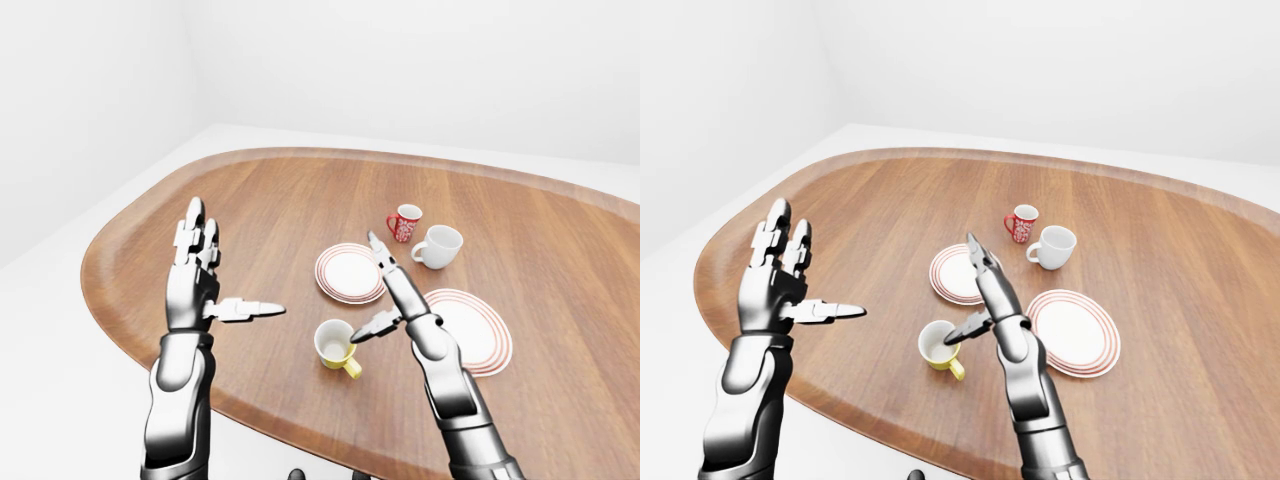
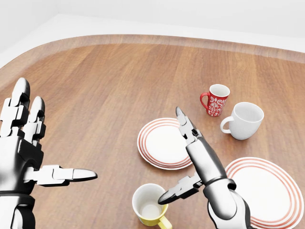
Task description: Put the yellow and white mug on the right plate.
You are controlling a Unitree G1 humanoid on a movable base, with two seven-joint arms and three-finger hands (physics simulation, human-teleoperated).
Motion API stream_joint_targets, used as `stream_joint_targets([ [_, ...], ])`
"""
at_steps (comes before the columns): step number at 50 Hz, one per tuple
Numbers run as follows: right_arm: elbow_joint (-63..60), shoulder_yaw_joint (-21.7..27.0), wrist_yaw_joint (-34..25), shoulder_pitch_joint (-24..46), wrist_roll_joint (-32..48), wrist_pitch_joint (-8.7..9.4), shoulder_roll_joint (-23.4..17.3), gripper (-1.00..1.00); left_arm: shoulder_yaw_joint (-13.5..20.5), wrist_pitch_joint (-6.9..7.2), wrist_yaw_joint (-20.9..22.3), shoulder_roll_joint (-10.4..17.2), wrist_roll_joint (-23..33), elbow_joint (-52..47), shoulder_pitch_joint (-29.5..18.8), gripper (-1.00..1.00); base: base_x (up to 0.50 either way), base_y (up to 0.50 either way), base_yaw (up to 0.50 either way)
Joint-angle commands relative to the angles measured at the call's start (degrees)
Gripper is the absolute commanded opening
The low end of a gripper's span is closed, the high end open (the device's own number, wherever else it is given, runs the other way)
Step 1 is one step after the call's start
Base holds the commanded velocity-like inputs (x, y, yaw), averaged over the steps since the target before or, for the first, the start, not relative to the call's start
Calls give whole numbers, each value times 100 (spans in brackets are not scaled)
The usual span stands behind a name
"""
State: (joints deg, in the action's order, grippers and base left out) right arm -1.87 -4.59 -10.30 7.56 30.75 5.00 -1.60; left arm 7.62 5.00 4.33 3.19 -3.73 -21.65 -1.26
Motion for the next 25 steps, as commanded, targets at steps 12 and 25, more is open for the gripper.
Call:
stream_joint_targets([
  [12,728,-216,300,-31,444,0,109,100,66,0,-16,35,-48,-63,-48,100,0,0,0],
  [25,1505,-225,539,194,518,-153,147,100,72,0,-7,28,-61,-141,-37,100,0,0,0],
])
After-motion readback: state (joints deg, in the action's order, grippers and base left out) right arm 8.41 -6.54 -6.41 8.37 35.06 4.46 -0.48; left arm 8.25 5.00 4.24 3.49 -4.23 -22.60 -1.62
